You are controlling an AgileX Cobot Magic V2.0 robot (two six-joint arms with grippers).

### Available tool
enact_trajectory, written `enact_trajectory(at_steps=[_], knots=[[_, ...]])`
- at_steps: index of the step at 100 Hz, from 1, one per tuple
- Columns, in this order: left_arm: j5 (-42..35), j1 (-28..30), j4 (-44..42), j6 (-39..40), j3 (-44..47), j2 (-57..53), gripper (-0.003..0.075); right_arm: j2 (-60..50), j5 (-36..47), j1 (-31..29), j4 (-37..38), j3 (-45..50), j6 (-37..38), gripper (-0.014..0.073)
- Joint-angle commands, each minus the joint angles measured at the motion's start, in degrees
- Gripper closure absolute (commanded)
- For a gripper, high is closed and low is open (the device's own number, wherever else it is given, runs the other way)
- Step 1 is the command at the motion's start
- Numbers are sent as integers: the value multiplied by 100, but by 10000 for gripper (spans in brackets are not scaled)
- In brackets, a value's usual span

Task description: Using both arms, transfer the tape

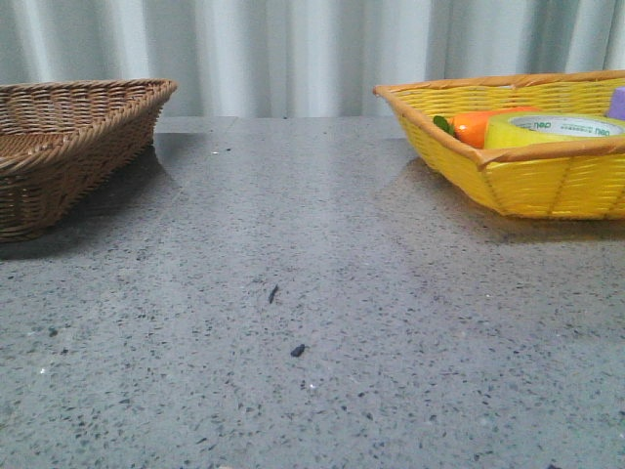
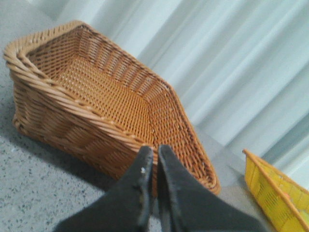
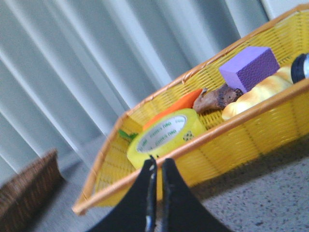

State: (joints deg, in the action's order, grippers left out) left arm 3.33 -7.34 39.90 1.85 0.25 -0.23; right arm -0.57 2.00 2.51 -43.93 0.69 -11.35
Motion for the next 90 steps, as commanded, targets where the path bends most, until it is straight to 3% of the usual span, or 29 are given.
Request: enact_trajectory(at_steps=[1, 11, 33, 44, 57, 62, 73, 90], knots=[[-388, 22, -35, -21, -151, -155, 741, -108, 451, -33, -399, -119, -44, 655], [-203, 22, -595, -21, -451, -2, 741, -97, 261, -33, -118, -509, -65, 655], [644, 22, -2571, -21, -1661, 1101, 738, 572, -544, -33, 1400, -1708, -152, 654], [1038, 22, -2864, -21, -2323, 1872, 637, 1292, -978, -33, 1983, -2436, -152, 638], [1271, -22, -2851, -21, -3070, 2773, 381, 2252, -1744, -33, 2202, -3344, -152, 457], [1272, -117, -2851, -21, -3294, 2978, 328, 2733, -2103, -33, 2202, -3791, -152, 365], [1247, -412, -2841, -21, -3646, 3291, 323, 3717, -3184, -33, 2202, -4745, -152, 216], [1230, -882, -2841, -21, -3773, 3506, 324, 5416, -4782, -8, 2191, -6391, -152, 209]])
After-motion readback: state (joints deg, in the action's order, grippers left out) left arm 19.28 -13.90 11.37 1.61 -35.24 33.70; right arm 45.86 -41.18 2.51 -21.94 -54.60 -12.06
